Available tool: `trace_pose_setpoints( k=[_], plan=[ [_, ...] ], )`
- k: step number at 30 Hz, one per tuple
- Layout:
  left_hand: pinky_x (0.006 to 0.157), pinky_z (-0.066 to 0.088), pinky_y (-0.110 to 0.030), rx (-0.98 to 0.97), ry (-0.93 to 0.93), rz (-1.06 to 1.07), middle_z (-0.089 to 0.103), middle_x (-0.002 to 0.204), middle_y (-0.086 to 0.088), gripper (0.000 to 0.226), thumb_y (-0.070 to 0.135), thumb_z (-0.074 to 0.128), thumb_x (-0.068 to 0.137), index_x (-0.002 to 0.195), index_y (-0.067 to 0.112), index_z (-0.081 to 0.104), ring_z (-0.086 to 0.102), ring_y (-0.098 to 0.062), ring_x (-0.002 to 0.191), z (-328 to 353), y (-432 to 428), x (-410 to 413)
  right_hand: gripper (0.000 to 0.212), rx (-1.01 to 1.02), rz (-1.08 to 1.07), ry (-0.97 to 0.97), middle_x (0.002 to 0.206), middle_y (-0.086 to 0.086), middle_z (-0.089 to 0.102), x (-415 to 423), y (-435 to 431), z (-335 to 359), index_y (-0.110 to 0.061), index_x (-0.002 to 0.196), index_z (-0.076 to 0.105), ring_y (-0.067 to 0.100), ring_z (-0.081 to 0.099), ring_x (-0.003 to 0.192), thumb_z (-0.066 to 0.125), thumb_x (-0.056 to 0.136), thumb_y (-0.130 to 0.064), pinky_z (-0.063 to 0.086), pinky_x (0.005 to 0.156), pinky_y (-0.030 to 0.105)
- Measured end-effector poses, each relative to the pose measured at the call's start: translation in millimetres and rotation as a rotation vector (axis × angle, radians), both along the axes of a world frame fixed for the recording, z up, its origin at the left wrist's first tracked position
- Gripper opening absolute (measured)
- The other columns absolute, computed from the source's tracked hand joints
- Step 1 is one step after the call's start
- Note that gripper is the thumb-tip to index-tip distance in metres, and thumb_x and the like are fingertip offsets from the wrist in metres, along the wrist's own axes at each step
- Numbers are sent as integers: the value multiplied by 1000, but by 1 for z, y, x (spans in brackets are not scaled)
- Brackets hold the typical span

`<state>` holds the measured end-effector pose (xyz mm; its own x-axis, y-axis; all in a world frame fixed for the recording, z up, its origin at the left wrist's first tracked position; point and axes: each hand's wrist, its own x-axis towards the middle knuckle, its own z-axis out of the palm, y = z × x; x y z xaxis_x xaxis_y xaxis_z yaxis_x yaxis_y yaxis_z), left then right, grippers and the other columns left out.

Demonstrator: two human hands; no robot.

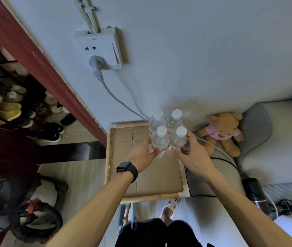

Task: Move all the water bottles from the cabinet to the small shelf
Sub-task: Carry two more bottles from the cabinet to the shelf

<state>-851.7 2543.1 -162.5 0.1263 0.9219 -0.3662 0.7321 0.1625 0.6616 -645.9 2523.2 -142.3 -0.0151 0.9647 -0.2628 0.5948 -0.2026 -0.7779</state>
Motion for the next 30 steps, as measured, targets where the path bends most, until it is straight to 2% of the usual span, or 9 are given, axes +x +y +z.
trace_pose_setpoints(
  k=[4,9,11,14,16,19,23,27,30],
  plan=[
    [87,51,-35,-9,32,-21,55,137,10,72,58,63,82,142,29,39,61,-15,110,0,2,-6,72,-8,4,-39,105,-29,56,-3,-5,3,-48,139,24,7,61,101,70,84,-53,51,82,29],
    [96,49,-38,-76,47,-59,51,142,5,78,45,71,82,147,29,31,58,-18,115,-2,1,-19,87,-60,-29,-124,137,-6,56,-6,-21,4,-30,153,15,15,60,116,67,87,-52,47,88,27],
    [100,46,-37,-86,68,-71,48,144,3,70,39,69,86,146,26,35,54,-19,122,-5,-4,-28,83,-80,-54,-157,140,0,54,-8,-31,2,-22,153,22,17,58,119,68,87,-47,48,91,29],
    [97,40,-27,-99,118,-128,47,144,-1,58,34,63,91,143,22,39,49,-19,125,-9,-18,-49,62,-90,-48,-236,128,-3,58,-15,-47,-2,-18,139,41,17,58,114,67,89,-42,49,91,31],
    [93,39,-25,-136,150,-142,48,143,-1,53,34,60,93,142,21,42,50,-19,125,-15,-29,-65,51,-109,17,-302,126,-3,60,-23,-57,-5,-18,133,48,17,57,117,65,90,-40,48,95,33],
    [98,46,-34,-139,250,-177,52,139,-1,50,38,56,93,140,25,44,53,-19,120,-21,-47,-92,42,-117,160,-407,132,-3,59,-38,-68,-8,-23,131,56,15,55,120,56,94,-44,45,99,31],
    [96,49,-39,-30,457,-167,57,131,3,47,47,49,93,137,31,47,53,-18,118,-12,-66,-123,35,-16,383,-469,128,-4,60,-69,-72,-3,-26,130,59,17,53,116,44,100,-40,43,96,30],
    [100,44,-41,57,527,-14,60,129,7,44,51,40,92,130,33,56,51,-17,120,9,-92,-157,35,108,632,-484,134,-3,56,-106,-59,11,-25,133,54,23,50,120,41,101,-31,45,95,35],
    [109,37,-41,80,552,207,52,140,7,46,49,44,94,137,32,50,43,-19,133,31,-127,-181,36,226,774,-450,137,-5,55,-132,-50,29,-27,137,51,19,48,124,43,102,-28,42,95,30]
  ],
)
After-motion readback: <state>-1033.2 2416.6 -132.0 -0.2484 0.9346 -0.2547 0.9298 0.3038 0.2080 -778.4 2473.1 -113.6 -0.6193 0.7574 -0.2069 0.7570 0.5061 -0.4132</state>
